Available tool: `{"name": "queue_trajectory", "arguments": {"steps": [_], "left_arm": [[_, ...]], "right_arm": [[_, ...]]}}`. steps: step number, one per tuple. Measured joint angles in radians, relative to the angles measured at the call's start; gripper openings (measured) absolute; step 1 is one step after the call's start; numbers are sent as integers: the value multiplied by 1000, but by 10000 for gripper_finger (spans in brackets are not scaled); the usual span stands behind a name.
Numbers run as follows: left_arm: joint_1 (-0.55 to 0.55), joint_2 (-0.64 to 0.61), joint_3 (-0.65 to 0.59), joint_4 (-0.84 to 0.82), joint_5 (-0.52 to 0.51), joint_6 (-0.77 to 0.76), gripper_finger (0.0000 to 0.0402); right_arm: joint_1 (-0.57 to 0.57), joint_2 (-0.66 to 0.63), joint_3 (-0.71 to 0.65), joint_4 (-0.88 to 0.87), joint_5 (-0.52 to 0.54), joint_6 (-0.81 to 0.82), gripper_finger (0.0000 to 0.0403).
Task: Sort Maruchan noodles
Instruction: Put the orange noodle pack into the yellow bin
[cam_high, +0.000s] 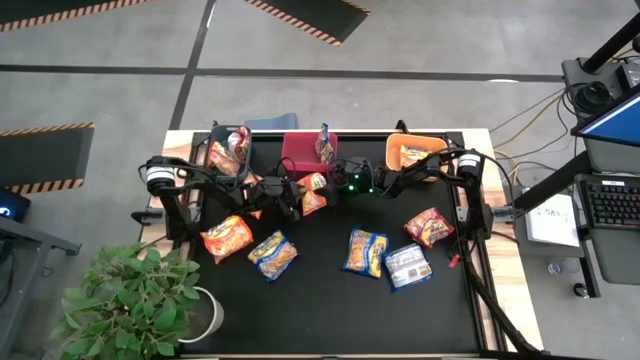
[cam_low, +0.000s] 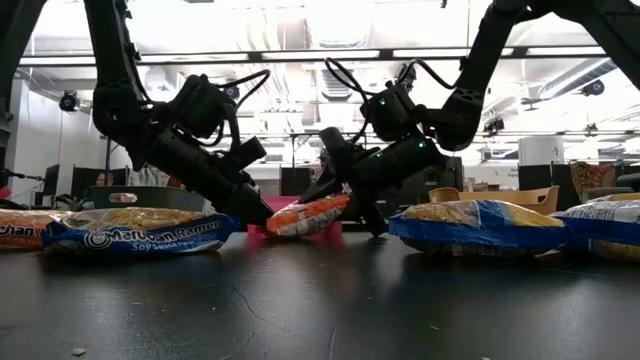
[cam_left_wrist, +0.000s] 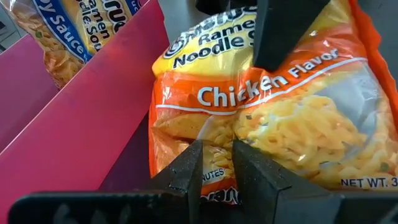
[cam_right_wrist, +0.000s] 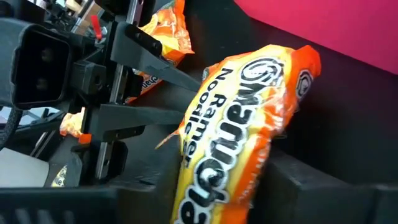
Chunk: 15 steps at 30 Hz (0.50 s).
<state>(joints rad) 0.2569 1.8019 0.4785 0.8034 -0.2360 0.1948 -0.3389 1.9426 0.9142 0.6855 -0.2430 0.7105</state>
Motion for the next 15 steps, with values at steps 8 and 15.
{"name": "queue_trajectory", "arguments": {"steps": [8, 15], "left_arm": [[-11, -67, -34, -1, 16, 1, 74], [-12, -215, -125, 53, 18, 2, 74]], "right_arm": [[2, -37, 0, -47, -12, -7, 67], [1, -78, -1, -78, -35, -15, 48]]}}
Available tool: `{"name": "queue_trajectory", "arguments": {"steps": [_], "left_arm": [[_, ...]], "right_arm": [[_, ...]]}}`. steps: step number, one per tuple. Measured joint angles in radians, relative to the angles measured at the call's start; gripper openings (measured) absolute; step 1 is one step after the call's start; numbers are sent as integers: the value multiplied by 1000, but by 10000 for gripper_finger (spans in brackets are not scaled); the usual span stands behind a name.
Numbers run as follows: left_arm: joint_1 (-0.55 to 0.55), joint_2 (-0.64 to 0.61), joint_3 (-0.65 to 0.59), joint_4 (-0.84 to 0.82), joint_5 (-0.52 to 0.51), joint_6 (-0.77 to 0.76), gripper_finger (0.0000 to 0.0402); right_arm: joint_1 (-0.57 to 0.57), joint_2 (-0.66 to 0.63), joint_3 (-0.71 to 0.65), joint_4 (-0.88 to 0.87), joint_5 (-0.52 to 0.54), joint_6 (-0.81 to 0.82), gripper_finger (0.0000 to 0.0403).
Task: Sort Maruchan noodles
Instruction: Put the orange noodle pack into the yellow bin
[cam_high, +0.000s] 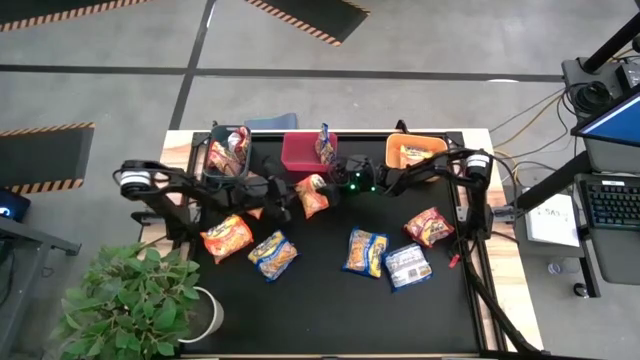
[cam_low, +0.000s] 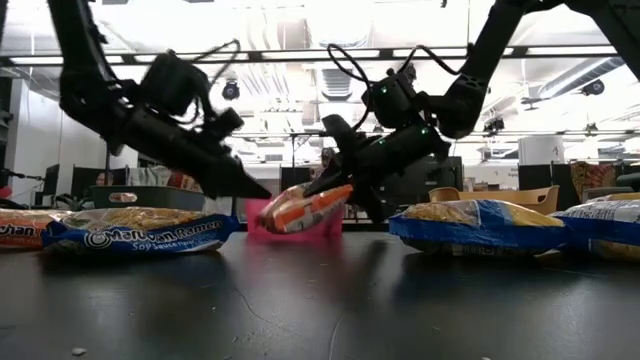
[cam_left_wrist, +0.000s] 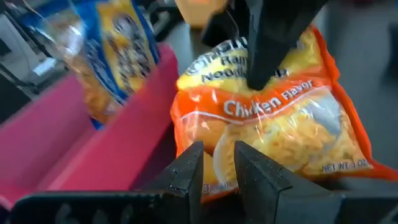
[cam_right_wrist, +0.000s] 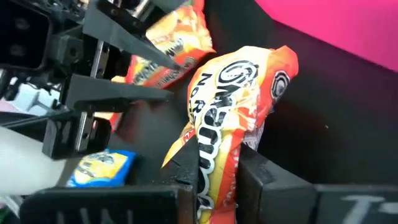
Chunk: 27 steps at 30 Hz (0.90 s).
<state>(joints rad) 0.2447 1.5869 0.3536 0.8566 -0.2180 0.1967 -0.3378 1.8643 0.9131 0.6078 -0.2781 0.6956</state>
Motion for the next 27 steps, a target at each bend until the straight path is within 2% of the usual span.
{"name": "queue_trajectory", "arguments": {"steps": [6, 14, 19, 27], "left_arm": [[-4, -102, -71, 76, 0, -8, 74], [-4, -132, -96, 79, -5, -13, 74], [-4, -114, -93, 87, -6, -14, 74], [-4, -101, -91, 94, -7, -15, 74]], "right_arm": [[6, -89, -2, -104, -18, -33, 48], [22, -328, -2, -340, 10, -99, 48], [22, -524, 0, -579, 133, -130, 48], [21, -800, 0, -991, 461, -101, 49]]}}
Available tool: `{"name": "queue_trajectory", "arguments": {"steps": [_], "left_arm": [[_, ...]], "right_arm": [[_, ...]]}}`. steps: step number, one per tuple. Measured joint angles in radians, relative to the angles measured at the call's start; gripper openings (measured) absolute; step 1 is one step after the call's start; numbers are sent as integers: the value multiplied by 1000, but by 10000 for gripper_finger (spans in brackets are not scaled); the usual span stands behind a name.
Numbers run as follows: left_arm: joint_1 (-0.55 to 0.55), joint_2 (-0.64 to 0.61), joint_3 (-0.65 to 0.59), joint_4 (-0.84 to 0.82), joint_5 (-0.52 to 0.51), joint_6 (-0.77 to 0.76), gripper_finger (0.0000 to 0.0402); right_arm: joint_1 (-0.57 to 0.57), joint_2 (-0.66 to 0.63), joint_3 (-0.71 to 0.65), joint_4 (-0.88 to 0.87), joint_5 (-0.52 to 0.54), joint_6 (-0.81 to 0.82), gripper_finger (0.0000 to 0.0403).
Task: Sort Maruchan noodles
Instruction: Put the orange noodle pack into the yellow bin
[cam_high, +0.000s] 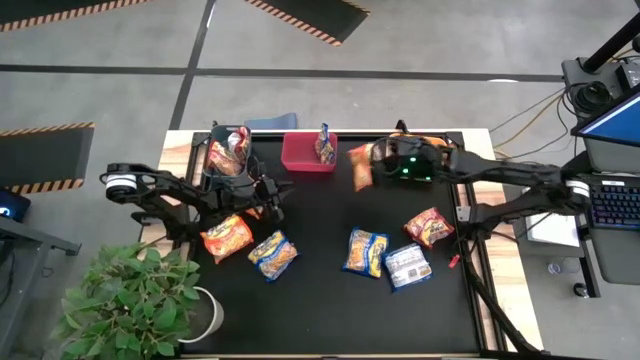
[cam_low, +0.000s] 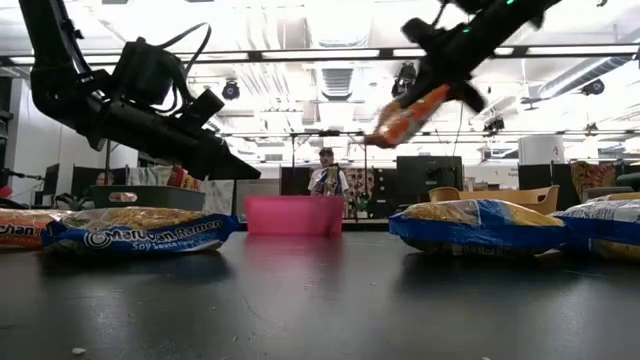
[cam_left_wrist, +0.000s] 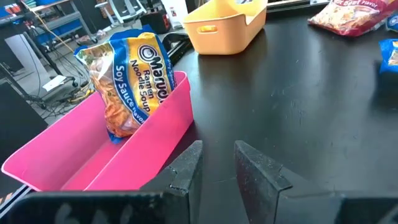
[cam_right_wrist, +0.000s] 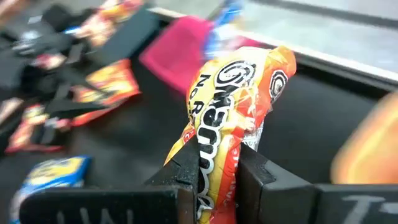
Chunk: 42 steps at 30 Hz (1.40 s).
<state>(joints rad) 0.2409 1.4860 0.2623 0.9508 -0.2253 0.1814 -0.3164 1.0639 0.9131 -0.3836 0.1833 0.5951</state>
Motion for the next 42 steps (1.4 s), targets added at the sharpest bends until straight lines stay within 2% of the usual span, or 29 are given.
{"name": "queue_trajectory", "arguments": {"steps": [5, 13, 20, 29, 42], "left_arm": [[0, 0, 0, 1, 0, -1, 74], [0, 0, 0, 6, 0, -7, 74], [0, 0, 0, 7, 0, -7, 74], [0, 0, 1, 6, 0, -7, 74], [0, 0, 1, 6, 0, -7, 74]], "right_arm": [[0, -98, 0, -176, 169, 42, 49], [-11, -134, 0, -273, 243, 52, 49], [-85, -96, 0, -395, 333, 102, 48], [-189, 2, -1, -376, 341, 44, 48], [-204, 132, -1, -267, 340, -5, 48]]}}
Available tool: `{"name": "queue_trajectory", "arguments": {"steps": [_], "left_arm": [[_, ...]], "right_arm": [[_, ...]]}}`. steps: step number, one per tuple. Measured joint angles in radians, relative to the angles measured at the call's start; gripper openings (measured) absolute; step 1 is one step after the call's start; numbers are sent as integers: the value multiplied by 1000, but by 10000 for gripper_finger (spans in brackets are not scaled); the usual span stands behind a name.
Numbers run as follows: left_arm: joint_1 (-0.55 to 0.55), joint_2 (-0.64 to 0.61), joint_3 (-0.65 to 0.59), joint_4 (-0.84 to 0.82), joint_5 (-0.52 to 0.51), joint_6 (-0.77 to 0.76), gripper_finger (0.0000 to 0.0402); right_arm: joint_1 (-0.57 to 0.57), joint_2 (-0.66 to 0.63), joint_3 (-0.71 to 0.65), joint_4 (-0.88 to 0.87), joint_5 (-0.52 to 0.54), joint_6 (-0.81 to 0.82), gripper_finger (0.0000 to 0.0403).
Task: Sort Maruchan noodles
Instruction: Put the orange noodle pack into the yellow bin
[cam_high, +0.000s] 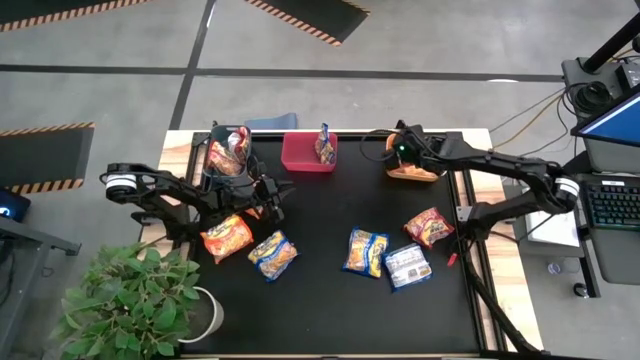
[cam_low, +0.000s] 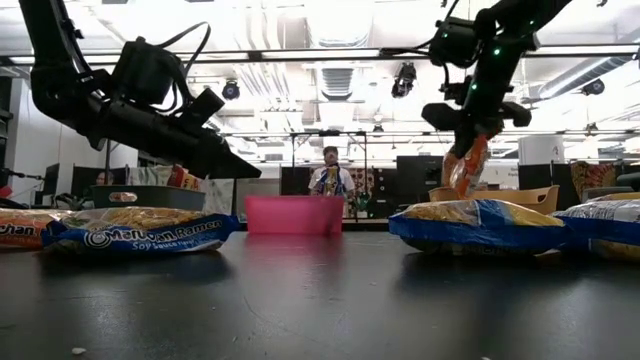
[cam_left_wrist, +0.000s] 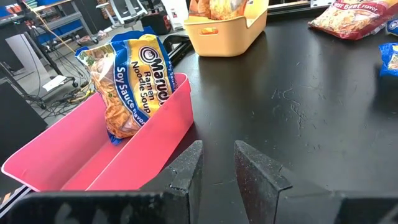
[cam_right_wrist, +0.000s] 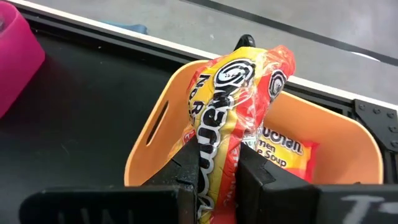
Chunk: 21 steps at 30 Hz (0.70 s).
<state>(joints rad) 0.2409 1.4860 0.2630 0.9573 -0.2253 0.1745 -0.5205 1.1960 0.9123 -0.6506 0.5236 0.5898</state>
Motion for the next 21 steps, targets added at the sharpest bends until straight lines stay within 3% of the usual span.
{"name": "queue_trajectory", "arguments": {"steps": [21], "left_arm": [[0, 0, 0, 0, 0, 0, 74]], "right_arm": [[0, 130, 0, 66, 0, -6, 63]]}}
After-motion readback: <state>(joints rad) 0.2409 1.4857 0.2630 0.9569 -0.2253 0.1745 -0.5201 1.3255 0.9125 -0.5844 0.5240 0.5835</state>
